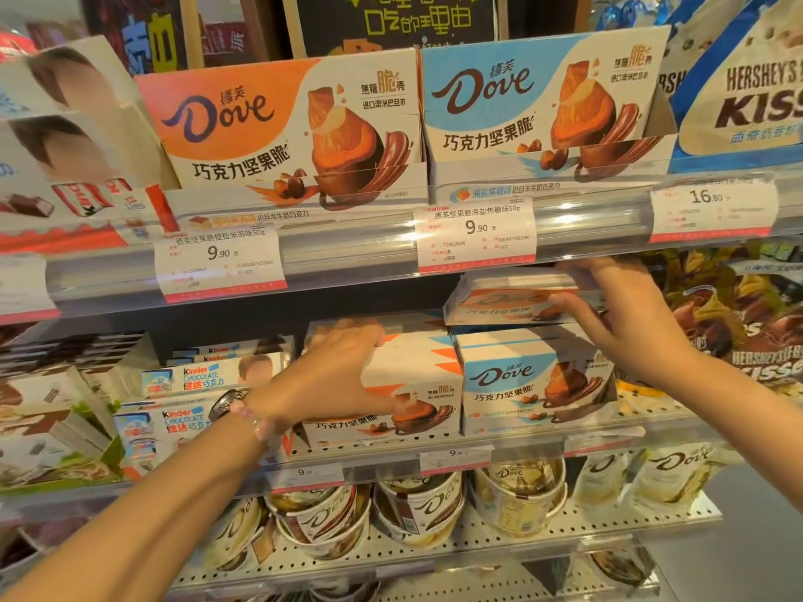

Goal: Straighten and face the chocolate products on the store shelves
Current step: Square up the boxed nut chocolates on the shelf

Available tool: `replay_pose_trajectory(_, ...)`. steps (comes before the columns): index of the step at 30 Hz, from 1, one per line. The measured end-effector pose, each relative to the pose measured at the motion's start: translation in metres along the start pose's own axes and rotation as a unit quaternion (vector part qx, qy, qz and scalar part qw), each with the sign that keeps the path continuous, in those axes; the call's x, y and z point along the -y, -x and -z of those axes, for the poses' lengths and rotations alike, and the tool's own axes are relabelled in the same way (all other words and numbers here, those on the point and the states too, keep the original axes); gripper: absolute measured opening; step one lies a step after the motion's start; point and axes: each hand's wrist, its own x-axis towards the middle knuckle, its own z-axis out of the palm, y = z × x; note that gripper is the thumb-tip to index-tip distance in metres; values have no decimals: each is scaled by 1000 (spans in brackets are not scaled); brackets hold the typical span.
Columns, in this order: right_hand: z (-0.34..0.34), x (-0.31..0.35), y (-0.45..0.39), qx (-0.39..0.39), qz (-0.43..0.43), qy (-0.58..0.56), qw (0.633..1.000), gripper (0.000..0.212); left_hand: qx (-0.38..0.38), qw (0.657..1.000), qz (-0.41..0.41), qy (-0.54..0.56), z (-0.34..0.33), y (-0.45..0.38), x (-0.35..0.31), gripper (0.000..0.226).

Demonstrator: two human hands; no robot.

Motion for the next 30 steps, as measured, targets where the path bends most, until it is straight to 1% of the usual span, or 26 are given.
replay_pose_trajectory(3, -1, 0, -2, -2, 6, -3, 1000, 34, 17, 1000, 9, 18, 3, 1, 0, 50)
replay_pose_trajectory(6, -2, 3, -3, -1, 9, -6, 1000, 33, 31, 999, 13, 20, 7, -3, 1, 59)
replay_pose_trajectory(8, -4, 6, -4, -1, 10, -16, 1000, 32, 34, 999, 15, 25, 8, -3, 2, 60)
replay_pose_trajectory(12, -10, 9, 0, -11, 28, -27, 999, 31, -1, 998, 36, 50, 7, -1, 3, 68)
replay_pose_trajectory(16, -11, 10, 2, -38, 6, -37, 999, 32, -34, 995, 58, 70, 6, 0, 6, 86)
replay_pose_trajectory(18, -11, 12, 2, -56, 18, -23, 998, 29, -39, 995, 60, 62, 4, -1, 9, 94)
replay_pose_trajectory(19, -11, 12, 2, -63, 24, -16, 998, 29, -46, 995, 66, 60, 3, -1, 9, 93)
replay_pose_trajectory(20, -11, 13, 3, -66, 26, -13, 997, 30, -56, 994, 73, 62, 2, 0, 9, 87)
replay_pose_trajectory(23, -12, 11, 5, -70, 17, -5, 997, 34, -81, 993, 71, 54, -3, 3, 9, 59)
replay_pose_trajectory(26, -14, 10, 9, -66, 13, -8, 998, 42, -118, 990, 62, 41, -6, 6, 6, 38)
replay_pose_trajectory(28, -15, 10, 10, -63, 18, -12, 998, 43, -159, 985, 64, 31, -7, 8, 3, 32)
replay_pose_trajectory(30, -14, 10, 8, -57, 17, -15, 998, 42, -185, 980, 63, 25, -7, 12, 0, 32)
